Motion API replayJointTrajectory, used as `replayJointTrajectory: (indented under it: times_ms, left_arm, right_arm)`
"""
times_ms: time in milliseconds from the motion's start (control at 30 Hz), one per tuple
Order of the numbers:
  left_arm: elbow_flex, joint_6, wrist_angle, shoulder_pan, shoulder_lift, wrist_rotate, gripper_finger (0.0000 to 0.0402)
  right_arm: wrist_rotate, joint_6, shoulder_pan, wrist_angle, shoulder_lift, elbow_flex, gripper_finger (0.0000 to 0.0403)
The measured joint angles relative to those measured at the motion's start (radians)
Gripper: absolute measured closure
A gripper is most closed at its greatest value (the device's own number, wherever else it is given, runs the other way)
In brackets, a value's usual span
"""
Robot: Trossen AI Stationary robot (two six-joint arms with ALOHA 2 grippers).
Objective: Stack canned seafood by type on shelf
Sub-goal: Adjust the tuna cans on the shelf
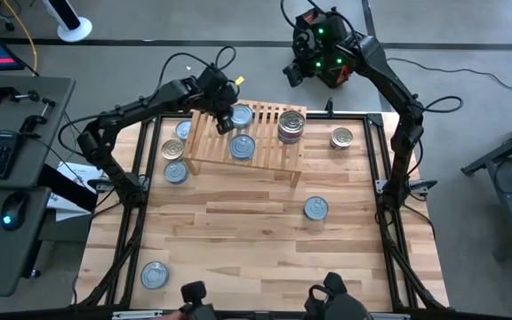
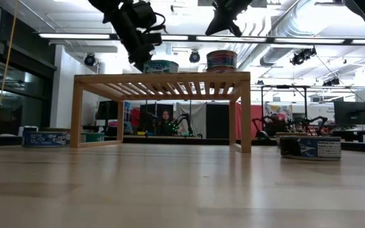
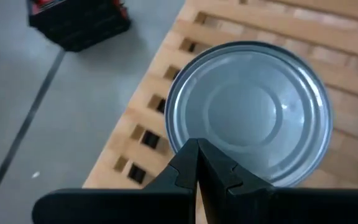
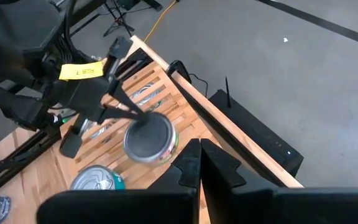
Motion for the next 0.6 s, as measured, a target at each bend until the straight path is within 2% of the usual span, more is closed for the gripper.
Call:
replayJointTrajectory:
  times_ms: [167,300,400,600]
  left_arm:
    - [-0.003,0.007,-0.047,0.009,-0.013,-0.066,0.0401]
    - [-0.006,0.008,-0.064,0.016,-0.035,-0.088,0.0401]
    - [-0.005,-0.001,-0.058,0.021,-0.061,-0.087,0.0401]
    - [-0.005,-0.019,-0.063,0.019,-0.086,-0.083,0.0401]
  right_arm:
    - [-0.125,-0.076,0.03,0.001,0.0,0.0,0.0403]
    - [-0.204,-0.135,0.107,0.002,0.0,0.0,0.0403]
    - [-0.199,-0.194,0.185,0.002,0.006,0.0,0.0403]
    - [-0.082,-0.192,0.278,0.022,0.007,-0.001,0.0403]
